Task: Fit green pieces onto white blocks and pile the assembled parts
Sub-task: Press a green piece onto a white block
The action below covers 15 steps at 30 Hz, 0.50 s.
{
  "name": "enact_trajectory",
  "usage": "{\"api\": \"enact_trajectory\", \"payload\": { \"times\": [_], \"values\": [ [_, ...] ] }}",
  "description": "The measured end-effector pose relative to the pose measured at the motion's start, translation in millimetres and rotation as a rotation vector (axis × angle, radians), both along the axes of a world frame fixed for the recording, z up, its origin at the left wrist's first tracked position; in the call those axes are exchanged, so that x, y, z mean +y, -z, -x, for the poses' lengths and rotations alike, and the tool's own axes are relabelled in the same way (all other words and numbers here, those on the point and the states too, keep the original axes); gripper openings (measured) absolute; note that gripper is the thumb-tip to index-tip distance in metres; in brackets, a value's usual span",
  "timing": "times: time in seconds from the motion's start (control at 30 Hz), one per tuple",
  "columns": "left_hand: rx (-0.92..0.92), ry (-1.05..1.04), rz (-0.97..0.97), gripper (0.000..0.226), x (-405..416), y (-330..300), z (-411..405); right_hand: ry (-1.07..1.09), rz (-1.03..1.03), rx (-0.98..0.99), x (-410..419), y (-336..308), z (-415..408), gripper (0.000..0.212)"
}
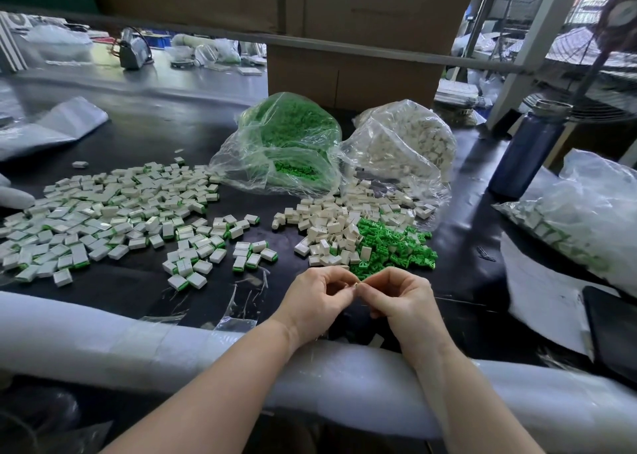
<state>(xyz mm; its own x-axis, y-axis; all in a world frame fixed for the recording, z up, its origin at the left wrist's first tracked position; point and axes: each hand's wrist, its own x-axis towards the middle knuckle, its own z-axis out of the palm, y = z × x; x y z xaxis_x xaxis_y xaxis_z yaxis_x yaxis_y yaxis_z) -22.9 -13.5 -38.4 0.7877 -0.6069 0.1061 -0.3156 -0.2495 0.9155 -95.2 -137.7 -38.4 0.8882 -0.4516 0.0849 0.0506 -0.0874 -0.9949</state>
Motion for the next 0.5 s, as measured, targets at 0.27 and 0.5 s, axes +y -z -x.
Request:
{"api": "enact_trajectory", "payload": {
  "times": [0.27, 0.5],
  "values": [
    [-0.047, 0.045, 0.008, 0.006, 0.6, -0.8, 0.1, -0.025, -0.112, 0.004, -0.7, -1.1, 0.4, 0.009],
    [-0.042, 0.096, 0.012, 0.011, 1.1, -1.8, 0.7, -0.173, -0.047, 0.091, 2.6, -2.0, -1.2, 0.026]
  ]
}}
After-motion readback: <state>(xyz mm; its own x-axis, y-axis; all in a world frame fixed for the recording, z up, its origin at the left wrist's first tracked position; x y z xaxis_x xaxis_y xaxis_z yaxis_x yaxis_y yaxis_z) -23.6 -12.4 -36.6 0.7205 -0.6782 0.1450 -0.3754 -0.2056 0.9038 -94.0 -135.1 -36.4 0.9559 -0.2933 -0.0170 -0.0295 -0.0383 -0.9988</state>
